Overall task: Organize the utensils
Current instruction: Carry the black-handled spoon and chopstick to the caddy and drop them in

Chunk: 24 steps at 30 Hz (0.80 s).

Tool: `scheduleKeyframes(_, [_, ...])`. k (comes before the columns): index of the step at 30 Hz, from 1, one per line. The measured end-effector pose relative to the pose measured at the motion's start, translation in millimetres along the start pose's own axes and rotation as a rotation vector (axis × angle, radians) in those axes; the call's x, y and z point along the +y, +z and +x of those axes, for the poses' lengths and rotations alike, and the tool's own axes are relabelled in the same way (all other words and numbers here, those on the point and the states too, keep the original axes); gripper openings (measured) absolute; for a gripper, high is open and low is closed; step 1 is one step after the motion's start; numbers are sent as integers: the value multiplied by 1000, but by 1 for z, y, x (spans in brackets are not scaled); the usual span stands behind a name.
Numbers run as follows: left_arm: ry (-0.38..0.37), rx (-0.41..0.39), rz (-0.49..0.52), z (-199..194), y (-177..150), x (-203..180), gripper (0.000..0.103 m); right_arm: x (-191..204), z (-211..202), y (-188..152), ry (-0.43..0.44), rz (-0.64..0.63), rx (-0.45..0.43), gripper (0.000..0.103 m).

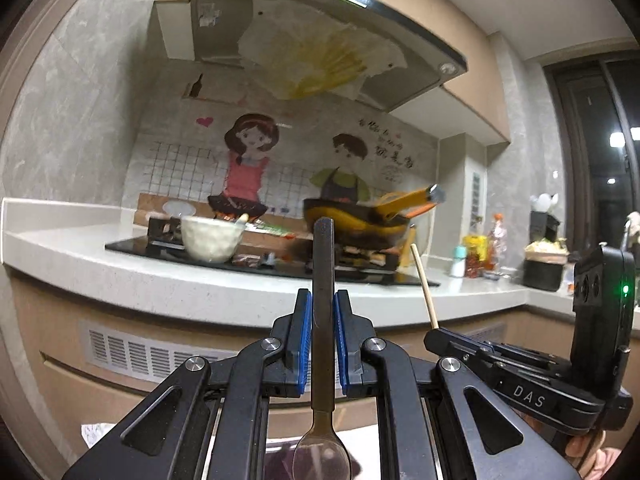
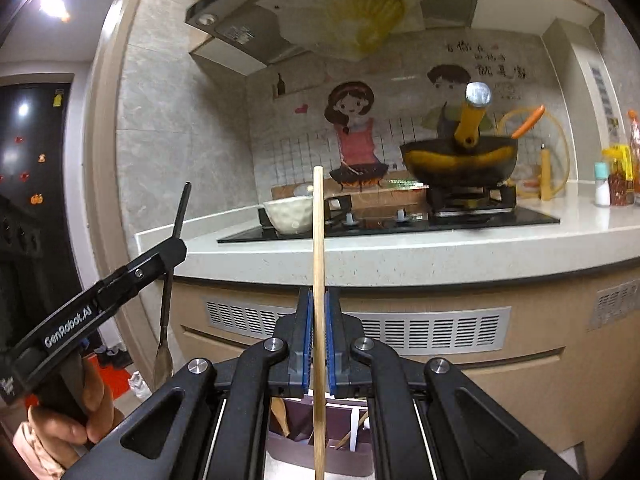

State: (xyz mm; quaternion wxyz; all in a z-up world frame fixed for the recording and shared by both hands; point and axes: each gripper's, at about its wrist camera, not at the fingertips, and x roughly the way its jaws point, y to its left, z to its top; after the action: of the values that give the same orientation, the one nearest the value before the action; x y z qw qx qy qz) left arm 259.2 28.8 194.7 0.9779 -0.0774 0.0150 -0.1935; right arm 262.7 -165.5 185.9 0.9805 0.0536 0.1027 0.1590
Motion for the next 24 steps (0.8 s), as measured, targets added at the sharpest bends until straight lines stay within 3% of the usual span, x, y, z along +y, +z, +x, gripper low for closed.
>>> scheduleKeyframes(11, [73, 162, -86, 82, -82, 51, 12, -16, 100, -48, 48, 28, 129, 5])
scheduleKeyframes(16, [106, 214, -77, 109, -116, 62, 12, -20, 141, -76, 28, 1, 186, 5])
scheduleKeyframes(24, [163, 200, -28, 123, -147, 67, 12, -25, 172, -100, -2, -28, 197, 5])
